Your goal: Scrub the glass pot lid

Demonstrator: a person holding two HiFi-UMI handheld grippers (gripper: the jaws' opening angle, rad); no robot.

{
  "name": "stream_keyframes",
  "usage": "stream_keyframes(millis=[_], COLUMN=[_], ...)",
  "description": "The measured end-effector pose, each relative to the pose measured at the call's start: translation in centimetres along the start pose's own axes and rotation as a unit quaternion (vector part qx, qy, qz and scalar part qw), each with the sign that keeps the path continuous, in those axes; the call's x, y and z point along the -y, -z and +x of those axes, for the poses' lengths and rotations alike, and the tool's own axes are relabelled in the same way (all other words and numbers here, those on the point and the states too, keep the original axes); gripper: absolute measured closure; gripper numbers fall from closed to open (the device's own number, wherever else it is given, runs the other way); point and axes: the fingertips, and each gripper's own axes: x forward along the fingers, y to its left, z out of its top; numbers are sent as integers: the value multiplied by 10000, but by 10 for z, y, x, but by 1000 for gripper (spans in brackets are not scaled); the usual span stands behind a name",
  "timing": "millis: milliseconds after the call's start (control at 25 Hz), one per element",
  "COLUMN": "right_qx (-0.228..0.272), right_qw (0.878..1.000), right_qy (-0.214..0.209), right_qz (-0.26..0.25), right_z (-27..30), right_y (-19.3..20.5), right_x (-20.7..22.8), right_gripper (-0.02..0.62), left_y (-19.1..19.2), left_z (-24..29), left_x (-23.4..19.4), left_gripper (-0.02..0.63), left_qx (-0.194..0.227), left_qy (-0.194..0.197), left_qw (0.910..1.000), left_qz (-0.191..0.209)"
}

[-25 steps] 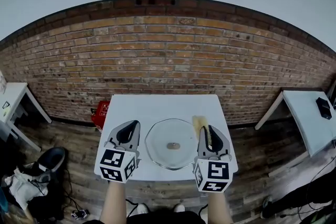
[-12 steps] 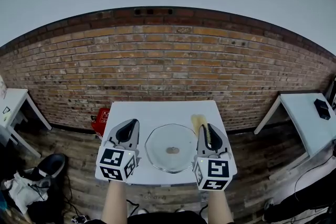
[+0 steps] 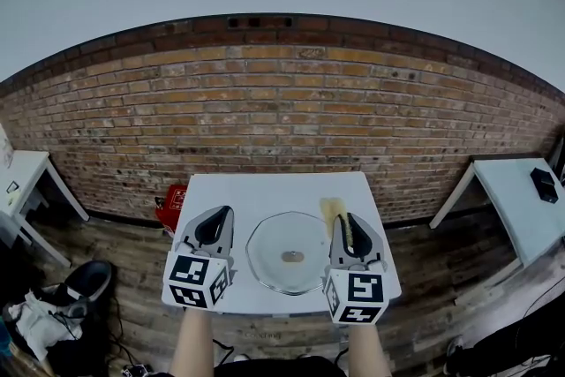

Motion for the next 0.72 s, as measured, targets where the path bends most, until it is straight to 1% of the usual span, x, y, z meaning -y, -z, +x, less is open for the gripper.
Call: stream_keyframes(millis=[240, 400, 560, 720], right_qx=[-25, -60, -91, -101], right_qw=[10000, 10000, 9999, 9998], right_qy=[-23, -22, -32, -25], right_qz=[78, 66, 78, 149], right_z=[4, 6, 6, 6], right_y=[5, 8, 10, 11], right_x=[-1, -5, -5, -5], right_gripper=[540, 540, 540, 540], left_y=[0, 4, 7, 8], left_z=[5, 7, 8, 9], left_x=[2, 3, 2, 5], left_gripper=[597, 597, 596, 596], left_qx=[48, 4, 12, -30], left_qy=[31, 85, 144, 161], left_qw=[10000, 10000, 9998, 9999], left_qz=[-70, -45, -113, -10])
